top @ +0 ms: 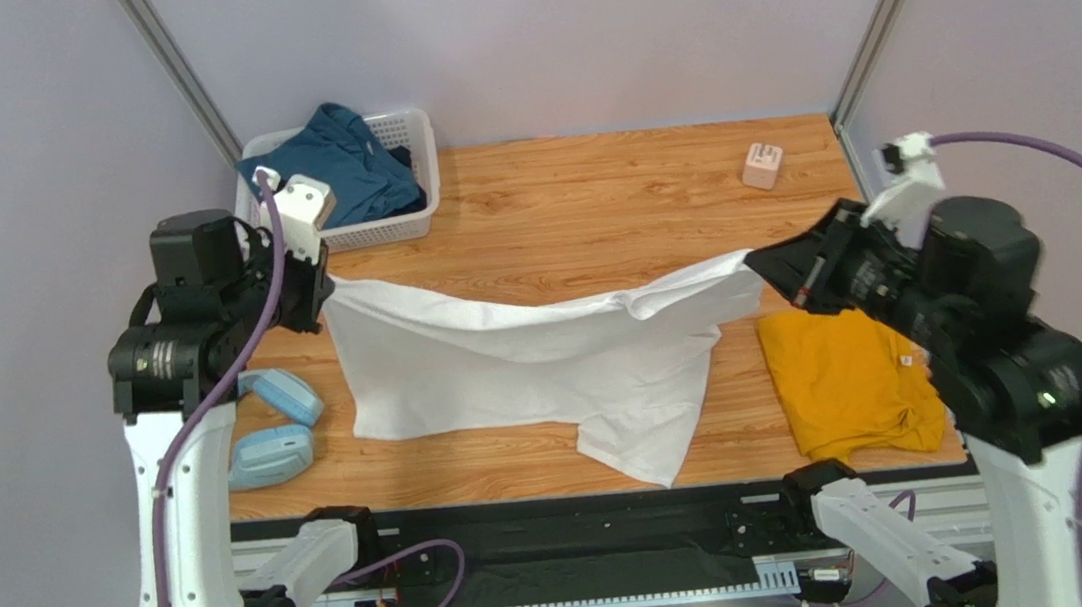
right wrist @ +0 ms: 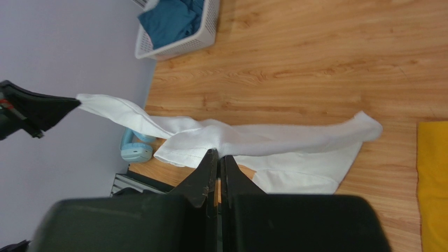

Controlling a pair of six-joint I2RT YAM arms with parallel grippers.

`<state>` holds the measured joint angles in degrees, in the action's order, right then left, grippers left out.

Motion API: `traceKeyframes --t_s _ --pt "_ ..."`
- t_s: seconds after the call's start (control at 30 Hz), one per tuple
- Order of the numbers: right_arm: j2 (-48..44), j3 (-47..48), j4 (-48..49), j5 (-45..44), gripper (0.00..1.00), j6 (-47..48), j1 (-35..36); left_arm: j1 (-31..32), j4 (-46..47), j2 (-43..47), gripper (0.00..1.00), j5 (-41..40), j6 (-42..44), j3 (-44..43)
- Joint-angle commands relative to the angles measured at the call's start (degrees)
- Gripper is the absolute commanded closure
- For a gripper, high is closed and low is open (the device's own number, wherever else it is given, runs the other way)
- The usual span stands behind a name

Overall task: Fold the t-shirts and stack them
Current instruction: Flatten out the tshirt

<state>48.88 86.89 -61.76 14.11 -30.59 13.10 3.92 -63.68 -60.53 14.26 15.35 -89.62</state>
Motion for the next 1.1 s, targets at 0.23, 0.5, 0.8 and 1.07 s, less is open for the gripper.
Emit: traceKeyframes --t_s 0.23,0.5,0.8,1.07 --pt "-4.7 35.4 -17.6 1.4 1.00 1.0 0.3 -0.4 -17.2 12.1 1.00 2.9 -0.3 -21.1" --pt "-4.2 35.2 -15.9 -0.5 1.00 0.8 0.3 -0.4 -15.4 15.6 1.00 1.3 0.4 -16.8" --pt "2.7 9.5 -0.4 -11.5 1.00 2.0 0.3 -0.4 7.4 9.5 1.00 -2.8 2.9 15.3" --pt "21.9 2.9 12.2 -8.1 1.00 0.6 -4.8 -0.5 20.5 -19.3 1.00 -5.9 3.6 14.6"
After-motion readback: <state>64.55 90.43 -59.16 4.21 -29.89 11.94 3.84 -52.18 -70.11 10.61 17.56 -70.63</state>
